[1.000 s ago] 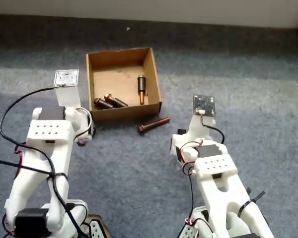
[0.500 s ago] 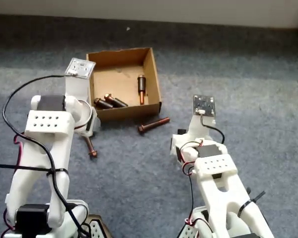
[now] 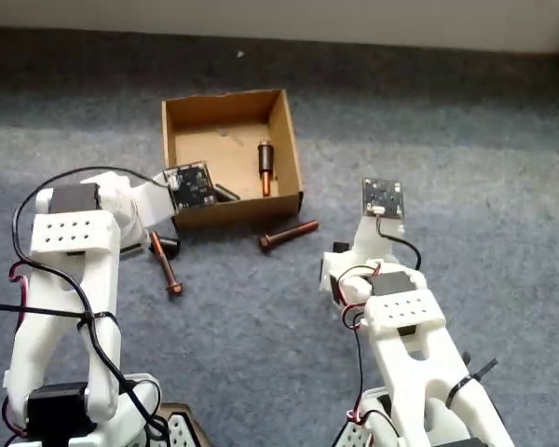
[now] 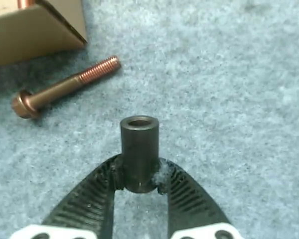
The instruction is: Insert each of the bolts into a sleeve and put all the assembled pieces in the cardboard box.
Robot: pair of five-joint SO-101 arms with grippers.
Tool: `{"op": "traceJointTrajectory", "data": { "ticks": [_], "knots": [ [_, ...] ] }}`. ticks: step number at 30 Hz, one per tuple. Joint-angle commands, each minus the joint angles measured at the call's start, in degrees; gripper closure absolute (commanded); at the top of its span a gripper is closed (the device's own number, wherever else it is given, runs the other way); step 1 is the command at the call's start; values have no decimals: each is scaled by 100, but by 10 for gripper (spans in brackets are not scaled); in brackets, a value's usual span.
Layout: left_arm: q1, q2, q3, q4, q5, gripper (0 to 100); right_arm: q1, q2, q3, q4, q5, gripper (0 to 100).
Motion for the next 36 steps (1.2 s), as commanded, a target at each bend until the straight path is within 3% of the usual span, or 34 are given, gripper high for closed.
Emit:
{"op": "traceJointTrajectory", "data": {
  "ticks": [1, 13, 27, 36],
  "knots": [
    [233, 4, 558, -571, -677, 841, 31, -215, -22, -119, 0, 994],
    [787, 31, 1912, -2242, -1029, 787, 31, -215, -48, -119, 9, 994],
    [145, 22, 1745, -2224, -1925, 788, 31, -215, -48, -119, 9, 994],
    [-4, -40, 1684, -1916, -1943, 789, 31, -215, -48, -119, 9, 994]
  ]
}}
